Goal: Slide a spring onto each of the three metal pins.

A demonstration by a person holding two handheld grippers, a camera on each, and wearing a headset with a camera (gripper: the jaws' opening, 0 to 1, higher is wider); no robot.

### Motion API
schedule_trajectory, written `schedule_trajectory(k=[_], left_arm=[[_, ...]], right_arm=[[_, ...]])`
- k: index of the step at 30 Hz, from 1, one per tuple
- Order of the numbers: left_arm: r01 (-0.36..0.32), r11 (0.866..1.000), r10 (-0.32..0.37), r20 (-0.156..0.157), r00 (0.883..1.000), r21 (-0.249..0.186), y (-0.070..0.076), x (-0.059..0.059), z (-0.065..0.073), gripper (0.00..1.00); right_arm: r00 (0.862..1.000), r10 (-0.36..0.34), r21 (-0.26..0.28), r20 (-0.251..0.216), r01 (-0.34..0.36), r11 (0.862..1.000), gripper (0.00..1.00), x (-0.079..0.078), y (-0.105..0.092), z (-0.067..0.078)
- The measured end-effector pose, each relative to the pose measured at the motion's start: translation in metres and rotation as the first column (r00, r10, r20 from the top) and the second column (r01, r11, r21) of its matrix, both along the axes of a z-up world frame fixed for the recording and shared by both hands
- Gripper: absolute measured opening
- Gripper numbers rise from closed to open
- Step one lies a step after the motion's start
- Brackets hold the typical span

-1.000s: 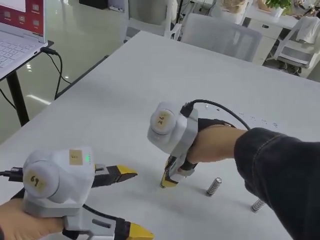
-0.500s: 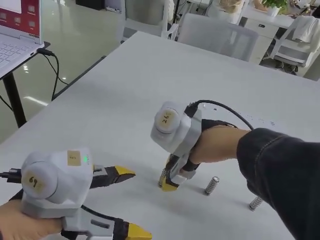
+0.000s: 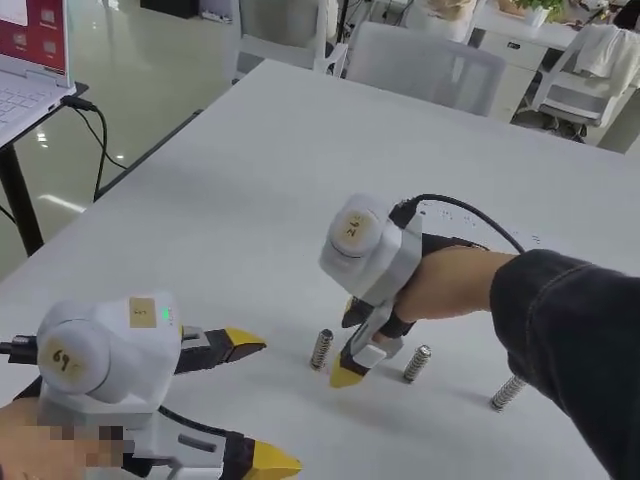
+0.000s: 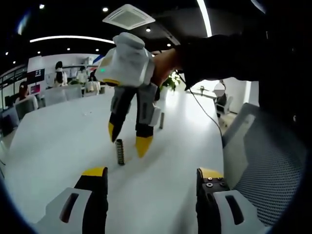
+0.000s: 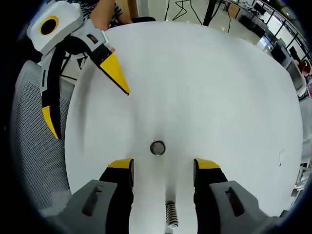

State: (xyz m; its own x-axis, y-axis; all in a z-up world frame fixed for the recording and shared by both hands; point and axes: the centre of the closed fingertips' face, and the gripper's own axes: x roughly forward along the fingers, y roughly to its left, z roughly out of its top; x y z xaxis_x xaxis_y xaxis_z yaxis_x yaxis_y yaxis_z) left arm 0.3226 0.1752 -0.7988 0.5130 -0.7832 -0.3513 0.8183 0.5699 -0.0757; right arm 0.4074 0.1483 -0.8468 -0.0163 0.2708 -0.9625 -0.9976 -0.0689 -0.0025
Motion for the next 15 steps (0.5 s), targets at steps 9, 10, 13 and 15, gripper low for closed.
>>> schedule_trajectory(k=[9, 10, 13, 15], left_arm=[[0.001, 1.0, -0.001, 0.002, 1.0, 0.001, -0.0014, 0.0014, 0.0008, 0.71], [0.001, 1.0, -0.001, 0.001, 1.0, 0.002, -0.0016, 0.0014, 0.0007, 0.71], [0.002, 1.0, -0.002, 0.0, 1.0, 0.003, -0.0023, 0.0012, 0.0005, 0.71], [0.002, 1.0, -0.002, 0.001, 1.0, 0.004, -0.0025, 0.0014, 0.0006, 0.71]], right_arm=[[1.0, -0.029, 0.044, -0.008, 0.03, 0.999, 0.64, 0.0017, -0.0058, 0.0024], [0.999, -0.031, 0.047, -0.006, 0.031, 0.998, 0.67, 0.0022, -0.0064, 0.0025], [0.999, -0.042, 0.068, -0.001, 0.042, 0.997, 0.75, 0.0039, -0.0073, 0.0031], [0.999, -0.052, 0.082, -0.001, 0.052, 0.995, 0.79, 0.0053, -0.0089, 0.0037]])
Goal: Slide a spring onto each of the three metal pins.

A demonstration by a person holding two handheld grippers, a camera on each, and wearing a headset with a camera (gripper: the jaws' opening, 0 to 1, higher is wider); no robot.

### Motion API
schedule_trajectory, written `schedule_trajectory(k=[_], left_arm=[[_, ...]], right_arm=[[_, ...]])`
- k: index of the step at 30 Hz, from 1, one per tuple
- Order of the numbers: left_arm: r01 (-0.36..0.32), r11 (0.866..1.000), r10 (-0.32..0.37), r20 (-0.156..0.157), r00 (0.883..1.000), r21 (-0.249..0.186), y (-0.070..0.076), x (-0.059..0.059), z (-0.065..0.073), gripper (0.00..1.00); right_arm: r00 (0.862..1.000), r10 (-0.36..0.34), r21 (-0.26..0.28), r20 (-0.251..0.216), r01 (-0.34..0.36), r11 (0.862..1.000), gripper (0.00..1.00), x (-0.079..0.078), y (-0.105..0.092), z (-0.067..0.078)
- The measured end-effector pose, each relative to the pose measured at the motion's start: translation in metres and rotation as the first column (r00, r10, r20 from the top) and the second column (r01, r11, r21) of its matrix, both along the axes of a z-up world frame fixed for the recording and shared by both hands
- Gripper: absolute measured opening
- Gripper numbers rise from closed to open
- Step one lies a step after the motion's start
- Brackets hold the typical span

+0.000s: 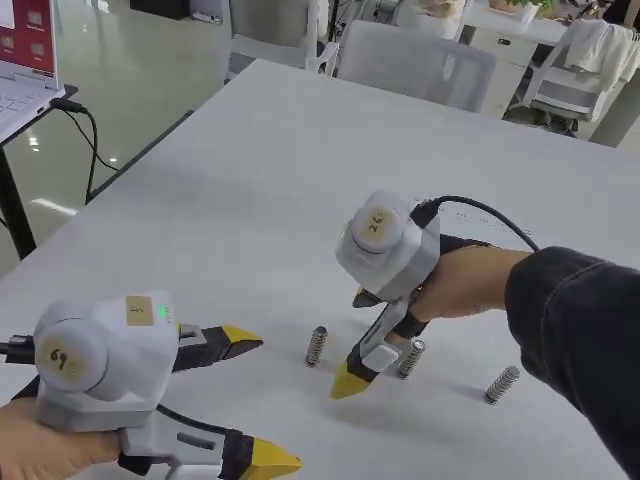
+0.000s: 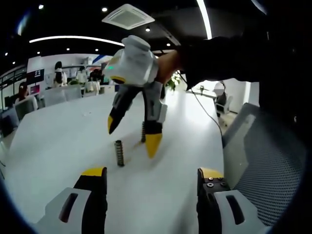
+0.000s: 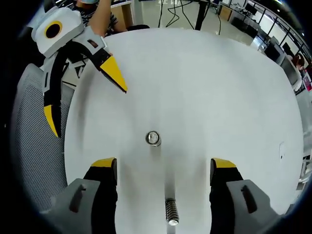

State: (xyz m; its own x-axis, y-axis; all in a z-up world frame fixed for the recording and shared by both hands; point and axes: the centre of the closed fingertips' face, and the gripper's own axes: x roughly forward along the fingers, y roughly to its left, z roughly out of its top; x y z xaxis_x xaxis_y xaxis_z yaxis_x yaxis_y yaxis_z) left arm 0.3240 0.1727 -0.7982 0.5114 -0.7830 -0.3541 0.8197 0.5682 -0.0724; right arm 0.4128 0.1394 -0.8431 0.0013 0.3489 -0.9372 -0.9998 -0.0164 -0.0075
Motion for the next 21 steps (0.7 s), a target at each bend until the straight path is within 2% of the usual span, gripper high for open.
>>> schedule_trajectory(k=[12, 21], left_arm=[[-0.002, 1.0, 0.002, 0.002, 1.0, 0.002, -0.001, 0.001, 0.002, 0.73], [-0.001, 1.0, 0.001, 0.005, 1.0, 0.006, -0.001, 0.002, 0.004, 0.74]], right_arm=[[0.998, -0.066, 0.044, 0.002, 0.066, 0.997, 0.98, 0.006, -0.014, 0.001], [0.993, -0.118, 0.068, 0.027, 0.116, 0.991, 1.0, 0.016, -0.028, 0.003]])
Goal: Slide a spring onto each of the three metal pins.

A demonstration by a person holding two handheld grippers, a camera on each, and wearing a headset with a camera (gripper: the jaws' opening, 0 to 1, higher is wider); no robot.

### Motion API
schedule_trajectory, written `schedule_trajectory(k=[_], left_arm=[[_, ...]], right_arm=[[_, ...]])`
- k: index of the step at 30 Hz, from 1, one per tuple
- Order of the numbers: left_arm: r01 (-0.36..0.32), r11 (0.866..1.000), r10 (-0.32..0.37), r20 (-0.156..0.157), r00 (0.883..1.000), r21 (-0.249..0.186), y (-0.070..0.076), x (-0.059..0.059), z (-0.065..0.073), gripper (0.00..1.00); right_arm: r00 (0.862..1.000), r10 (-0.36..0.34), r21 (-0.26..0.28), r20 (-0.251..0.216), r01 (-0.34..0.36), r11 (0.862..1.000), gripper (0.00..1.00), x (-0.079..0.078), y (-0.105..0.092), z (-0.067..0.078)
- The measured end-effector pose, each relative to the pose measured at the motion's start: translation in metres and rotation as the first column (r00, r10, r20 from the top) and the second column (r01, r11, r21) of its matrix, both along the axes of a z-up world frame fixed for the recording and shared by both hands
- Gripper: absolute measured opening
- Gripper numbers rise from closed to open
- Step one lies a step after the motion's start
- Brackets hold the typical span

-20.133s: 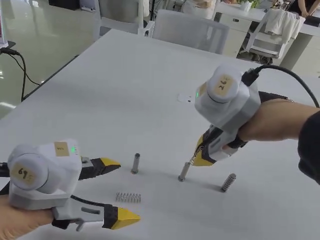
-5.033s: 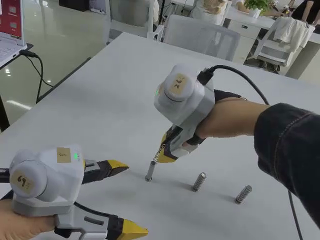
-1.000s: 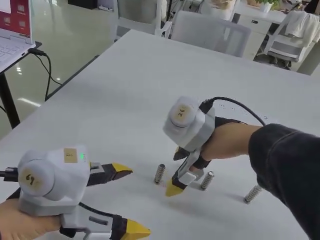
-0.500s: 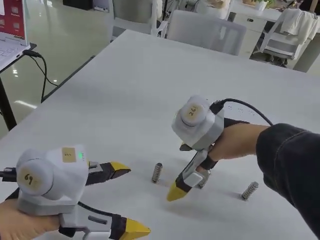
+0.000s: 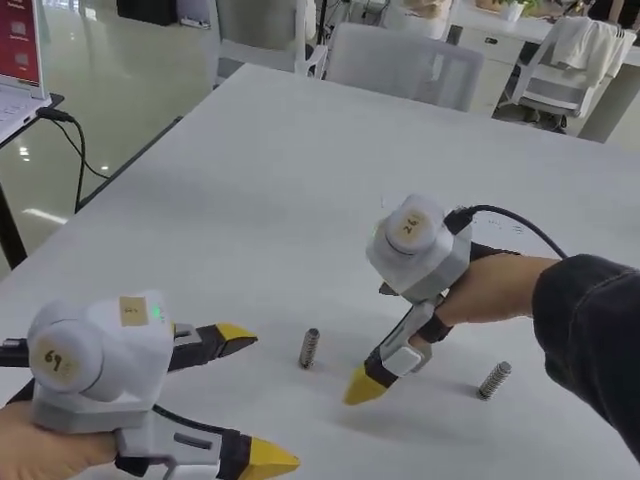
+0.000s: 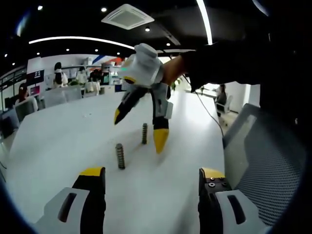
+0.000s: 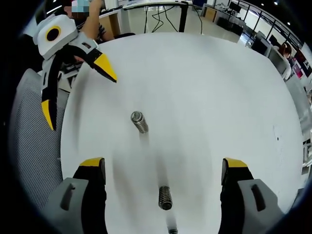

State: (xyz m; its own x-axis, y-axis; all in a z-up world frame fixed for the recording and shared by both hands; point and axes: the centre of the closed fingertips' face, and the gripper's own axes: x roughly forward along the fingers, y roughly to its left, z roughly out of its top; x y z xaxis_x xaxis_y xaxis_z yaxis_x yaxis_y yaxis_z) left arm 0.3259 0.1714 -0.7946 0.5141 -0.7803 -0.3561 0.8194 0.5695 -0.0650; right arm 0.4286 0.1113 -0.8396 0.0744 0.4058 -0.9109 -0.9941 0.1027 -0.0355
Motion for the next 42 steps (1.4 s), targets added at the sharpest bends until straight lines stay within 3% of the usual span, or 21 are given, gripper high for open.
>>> schedule_trajectory(k=[12, 21, 31, 42], left_arm=[[0.001, 1.0, -0.001, 0.001, 1.0, 0.005, 0.0, 0.0, 0.001, 0.74], [0.009, 1.0, -0.009, 0.0, 1.0, 0.012, -0.002, 0.0, 0.002, 0.74], [0.008, 1.0, -0.008, 0.002, 1.0, 0.016, -0.003, 0.002, 0.004, 0.74], [0.011, 1.0, -0.011, 0.006, 1.0, 0.021, -0.005, 0.002, 0.006, 0.74]], right_arm=[[0.996, -0.087, 0.043, 0.018, 0.086, 0.995, 1.0, 0.013, -0.029, 0.006], [0.984, -0.176, 0.086, 0.019, 0.174, 0.981, 1.0, 0.019, -0.052, 0.01], [0.963, -0.269, 0.133, 0.017, 0.264, 0.955, 1.0, 0.022, -0.077, 0.013], [0.932, -0.363, 0.189, 0.0, 0.357, 0.915, 1.0, 0.014, -0.103, 0.009]])
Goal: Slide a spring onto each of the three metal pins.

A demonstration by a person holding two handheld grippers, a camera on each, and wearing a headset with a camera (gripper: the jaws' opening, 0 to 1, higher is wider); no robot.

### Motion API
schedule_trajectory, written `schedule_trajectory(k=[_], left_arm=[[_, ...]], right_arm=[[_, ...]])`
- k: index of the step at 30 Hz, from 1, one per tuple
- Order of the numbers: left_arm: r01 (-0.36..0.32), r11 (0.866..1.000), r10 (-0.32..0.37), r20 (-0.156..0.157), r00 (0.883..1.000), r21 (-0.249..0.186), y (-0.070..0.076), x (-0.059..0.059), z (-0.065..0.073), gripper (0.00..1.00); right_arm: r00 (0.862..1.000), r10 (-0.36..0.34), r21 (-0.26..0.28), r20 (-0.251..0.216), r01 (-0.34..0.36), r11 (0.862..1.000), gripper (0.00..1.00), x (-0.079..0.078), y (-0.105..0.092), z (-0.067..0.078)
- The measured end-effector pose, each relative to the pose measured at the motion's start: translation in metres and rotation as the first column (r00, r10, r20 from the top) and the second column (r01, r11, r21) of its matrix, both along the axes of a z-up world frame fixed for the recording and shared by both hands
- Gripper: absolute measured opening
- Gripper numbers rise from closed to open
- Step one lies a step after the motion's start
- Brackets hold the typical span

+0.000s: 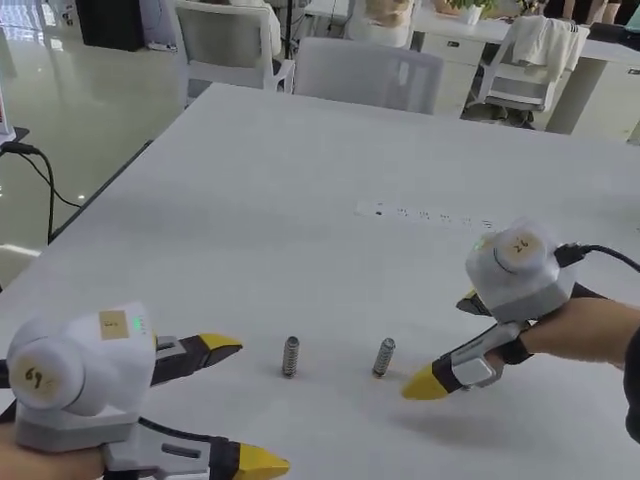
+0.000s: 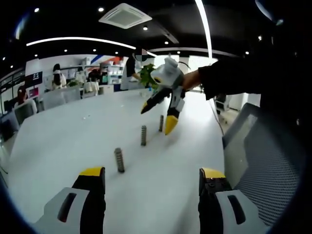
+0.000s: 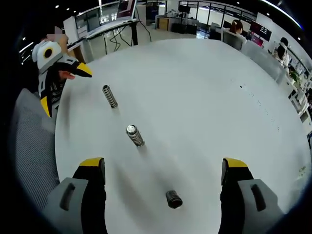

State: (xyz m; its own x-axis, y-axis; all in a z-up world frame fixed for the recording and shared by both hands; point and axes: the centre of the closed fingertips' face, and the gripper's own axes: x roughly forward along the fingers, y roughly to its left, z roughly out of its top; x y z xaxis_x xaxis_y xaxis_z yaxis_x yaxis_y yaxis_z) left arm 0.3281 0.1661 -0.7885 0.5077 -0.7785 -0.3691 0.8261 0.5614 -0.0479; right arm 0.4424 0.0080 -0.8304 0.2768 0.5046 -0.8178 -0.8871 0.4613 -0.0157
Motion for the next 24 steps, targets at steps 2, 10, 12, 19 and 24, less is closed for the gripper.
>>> schedule_trajectory(k=[2, 10, 12, 19, 24], left_arm=[[0.001, 1.0, -0.001, 0.0, 1.0, 0.001, -0.001, 0.0, 0.0, 0.74], [0.0, 1.0, 0.0, 0.002, 1.0, -0.002, -0.004, 0.0, 0.002, 0.75], [-0.001, 1.0, 0.001, 0.001, 1.0, -0.003, -0.005, 0.0, 0.002, 0.75], [-0.004, 1.0, 0.004, -0.001, 1.0, -0.005, -0.006, 0.0, 0.002, 0.75], [-0.004, 1.0, 0.004, -0.004, 1.0, -0.01, -0.009, 0.0, 0.001, 0.75]], right_arm=[[1.0, -0.019, 0.011, 0.002, 0.019, 1.0, 1.0, -0.002, -0.005, -0.001], [0.998, -0.069, 0.04, 0.005, 0.069, 0.997, 1.0, -0.011, -0.022, -0.003], [0.996, -0.086, 0.061, 0.005, 0.085, 0.994, 1.0, -0.014, -0.024, -0.002], [0.993, -0.118, 0.101, 0.02, 0.115, 0.988, 1.0, -0.025, -0.032, -0.001], [0.991, -0.134, 0.115, 0.028, 0.13, 0.985, 1.0, -0.032, -0.036, -0.001]])
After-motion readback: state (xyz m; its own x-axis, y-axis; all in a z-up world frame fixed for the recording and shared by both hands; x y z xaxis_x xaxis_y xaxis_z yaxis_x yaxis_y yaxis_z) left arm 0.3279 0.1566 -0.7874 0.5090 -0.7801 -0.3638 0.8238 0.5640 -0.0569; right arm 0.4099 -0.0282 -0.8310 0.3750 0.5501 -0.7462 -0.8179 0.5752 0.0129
